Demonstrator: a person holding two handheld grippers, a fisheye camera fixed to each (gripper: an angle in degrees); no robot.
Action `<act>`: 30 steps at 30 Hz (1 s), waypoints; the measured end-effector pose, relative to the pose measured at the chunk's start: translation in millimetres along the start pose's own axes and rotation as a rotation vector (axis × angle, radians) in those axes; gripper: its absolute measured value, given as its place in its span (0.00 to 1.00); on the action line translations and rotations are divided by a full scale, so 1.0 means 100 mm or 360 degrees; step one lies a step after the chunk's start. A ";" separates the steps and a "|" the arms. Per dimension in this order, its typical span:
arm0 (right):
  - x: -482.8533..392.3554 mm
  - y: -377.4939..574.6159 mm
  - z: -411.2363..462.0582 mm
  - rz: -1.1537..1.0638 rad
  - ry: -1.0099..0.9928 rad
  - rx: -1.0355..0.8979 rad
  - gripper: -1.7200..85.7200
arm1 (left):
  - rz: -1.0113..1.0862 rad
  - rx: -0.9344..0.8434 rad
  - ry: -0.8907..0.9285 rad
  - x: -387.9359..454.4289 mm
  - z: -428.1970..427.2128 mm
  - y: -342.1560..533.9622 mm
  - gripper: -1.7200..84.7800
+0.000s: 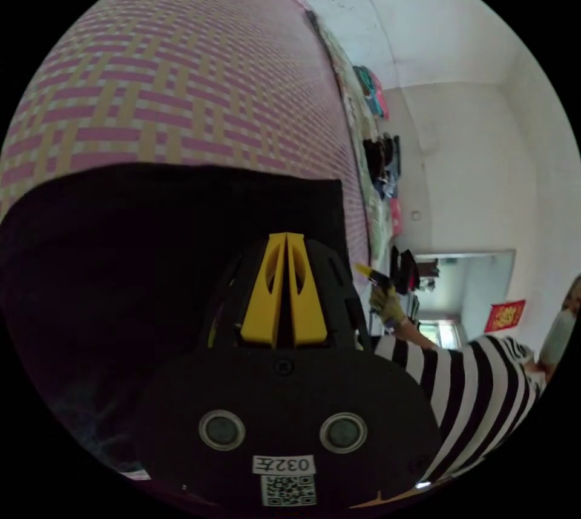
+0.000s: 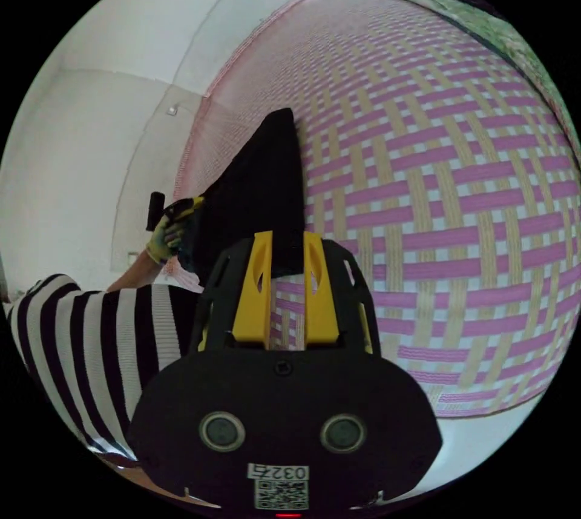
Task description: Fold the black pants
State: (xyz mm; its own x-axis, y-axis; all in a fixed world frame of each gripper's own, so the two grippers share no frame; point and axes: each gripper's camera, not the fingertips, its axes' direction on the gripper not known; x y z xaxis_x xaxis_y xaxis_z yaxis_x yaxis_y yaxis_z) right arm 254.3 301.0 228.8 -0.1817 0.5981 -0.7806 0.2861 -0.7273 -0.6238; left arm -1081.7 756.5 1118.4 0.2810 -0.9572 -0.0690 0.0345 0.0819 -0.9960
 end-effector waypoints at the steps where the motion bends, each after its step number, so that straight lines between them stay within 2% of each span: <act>1: 0.12 0.00 0.01 0.0045 -0.0059 -0.0061 0.13 | 0.0032 -0.0067 0.0000 0.06 0.03 0.14 0.01; 5: 0.35 0.07 0.10 0.0146 -0.0318 -0.0122 0.14 | 0.0088 -0.0228 -0.0127 0.15 0.19 0.60 0.01; 10: 0.35 0.07 0.27 0.0158 -0.0459 -0.0138 0.12 | 0.0020 -0.0122 -0.0294 -0.01 0.19 0.89 0.01; 12: 0.34 0.06 0.34 0.0163 -0.0496 -0.0166 0.10 | 0.0026 -0.0062 -0.0267 -0.04 0.18 0.91 0.01; 18: 0.24 0.02 0.33 0.0105 -0.0465 -0.0072 0.06 | 0.0075 -0.0093 -0.0410 0.08 0.28 0.65 0.01; 24: 0.17 -0.09 0.00 0.0010 -0.0294 0.0086 0.06 | 0.0085 -0.0148 -0.0338 0.23 0.70 0.07 0.01; 30: 0.45 -0.01 -0.62 0.0110 0.0036 0.0296 0.06 | 0.0303 -0.0498 -0.0227 0.77 1.73 -0.61 0.01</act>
State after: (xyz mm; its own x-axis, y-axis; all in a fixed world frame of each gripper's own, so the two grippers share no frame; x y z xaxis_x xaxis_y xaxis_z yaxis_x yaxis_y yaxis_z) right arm 303.9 349.3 196.7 -0.1460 0.5506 -0.8219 0.1181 -0.8152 -0.5671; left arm -895.7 725.5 1183.9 0.3852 -0.8832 -0.2677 -0.3192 0.1447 -0.9366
